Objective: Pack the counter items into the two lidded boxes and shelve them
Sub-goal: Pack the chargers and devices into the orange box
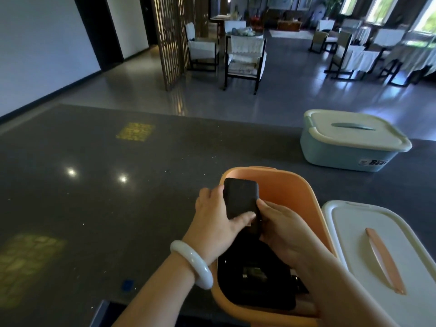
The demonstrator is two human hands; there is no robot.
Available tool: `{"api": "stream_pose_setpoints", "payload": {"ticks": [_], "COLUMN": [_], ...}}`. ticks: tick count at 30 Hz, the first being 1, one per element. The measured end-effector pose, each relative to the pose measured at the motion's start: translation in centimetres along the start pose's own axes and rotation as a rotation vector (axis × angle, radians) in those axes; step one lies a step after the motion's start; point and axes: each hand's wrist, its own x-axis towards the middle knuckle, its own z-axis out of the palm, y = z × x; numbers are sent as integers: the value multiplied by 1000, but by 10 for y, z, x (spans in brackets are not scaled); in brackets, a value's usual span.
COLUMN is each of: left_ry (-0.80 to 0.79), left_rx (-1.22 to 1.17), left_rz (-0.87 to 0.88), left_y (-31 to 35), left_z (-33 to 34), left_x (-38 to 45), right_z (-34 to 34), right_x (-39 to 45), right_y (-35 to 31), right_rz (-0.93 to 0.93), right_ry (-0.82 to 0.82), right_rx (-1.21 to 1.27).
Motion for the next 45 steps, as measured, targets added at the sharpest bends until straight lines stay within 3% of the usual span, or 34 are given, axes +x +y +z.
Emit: {"api": "stream_pose_setpoints", "payload": {"ticks": [4, 8, 10, 18, 20, 23, 26, 30, 36, 42, 45], "left_ry": [-7, -120, -126, 100, 117, 173, 84, -114, -48, 5, 19], "left_rx": [-165, -526, -637, -708, -670, -209, -31, -199, -291, -291, -290], "left_rz": [-57, -116, -140, -225, -160, 28, -2, -78, -96, -91, -99], "left_y": [-5, -7, -7, 2, 5, -3, -22, -37, -46, -45, -46], "left_z": [-12, -16, -15, 8, 8, 2, -1, 11, 26, 29, 31], "left_x": [19, 30, 28, 14, 8, 1, 0, -4, -11, -12, -11], "right_z": [-14, -20, -19, -1, -3, -13, -29, -37, -45, -54, -58], "right_x": [2, 0, -2, -17, -16, -11, -5, 3, 11, 10, 15], "right_y": [-14, -25, -27, -21, -25, -38, -45, -40, -21, -17, -12], "right_rz": [7, 3, -33, -405, -496, -502, -408, -293, -241, -219, -338], "right_ry": [-27, -109, -66, 153, 179, 139, 74, -88, -276, -261, -33], "right_rx": [-145, -294, -433, -1424, -1438, -1477, -1558, -1578, -1467, -1300, -1309]}}
